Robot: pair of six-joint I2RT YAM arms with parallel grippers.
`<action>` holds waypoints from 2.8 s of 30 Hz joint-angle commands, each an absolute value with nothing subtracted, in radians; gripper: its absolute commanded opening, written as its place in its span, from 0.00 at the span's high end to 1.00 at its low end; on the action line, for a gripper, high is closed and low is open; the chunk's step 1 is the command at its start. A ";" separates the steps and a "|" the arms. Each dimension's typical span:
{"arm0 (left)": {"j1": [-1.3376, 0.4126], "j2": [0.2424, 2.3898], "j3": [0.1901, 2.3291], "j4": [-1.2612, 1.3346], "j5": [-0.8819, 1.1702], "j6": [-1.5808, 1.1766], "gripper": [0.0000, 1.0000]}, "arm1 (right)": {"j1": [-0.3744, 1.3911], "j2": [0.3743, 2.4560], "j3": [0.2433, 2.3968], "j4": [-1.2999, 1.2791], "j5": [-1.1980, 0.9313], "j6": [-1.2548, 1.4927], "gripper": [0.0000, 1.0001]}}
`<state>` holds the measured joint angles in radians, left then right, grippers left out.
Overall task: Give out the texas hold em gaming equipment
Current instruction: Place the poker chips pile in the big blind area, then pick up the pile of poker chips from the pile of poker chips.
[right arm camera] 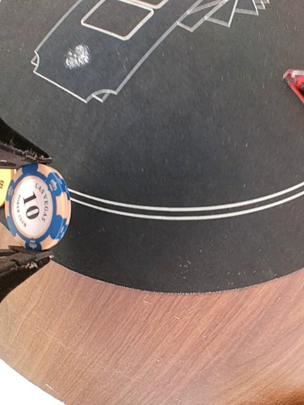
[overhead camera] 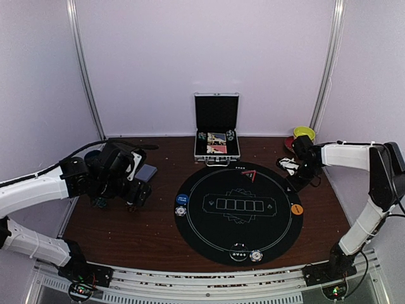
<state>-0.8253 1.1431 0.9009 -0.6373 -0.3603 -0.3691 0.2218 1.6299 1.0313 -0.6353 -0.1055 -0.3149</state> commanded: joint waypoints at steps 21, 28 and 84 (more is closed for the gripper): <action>-0.819 1.112 0.890 -0.614 -0.382 -0.367 0.02 | 0.164 1.704 1.005 -0.610 -0.057 -0.335 0.86; -0.819 1.108 0.890 -0.613 -0.382 -0.365 0.02 | 0.161 1.706 1.000 -0.625 -0.065 -0.349 0.86; -0.685 1.355 0.929 -0.634 -0.342 -0.343 0.02 | 0.482 1.581 1.471 -0.743 -0.096 -0.264 0.04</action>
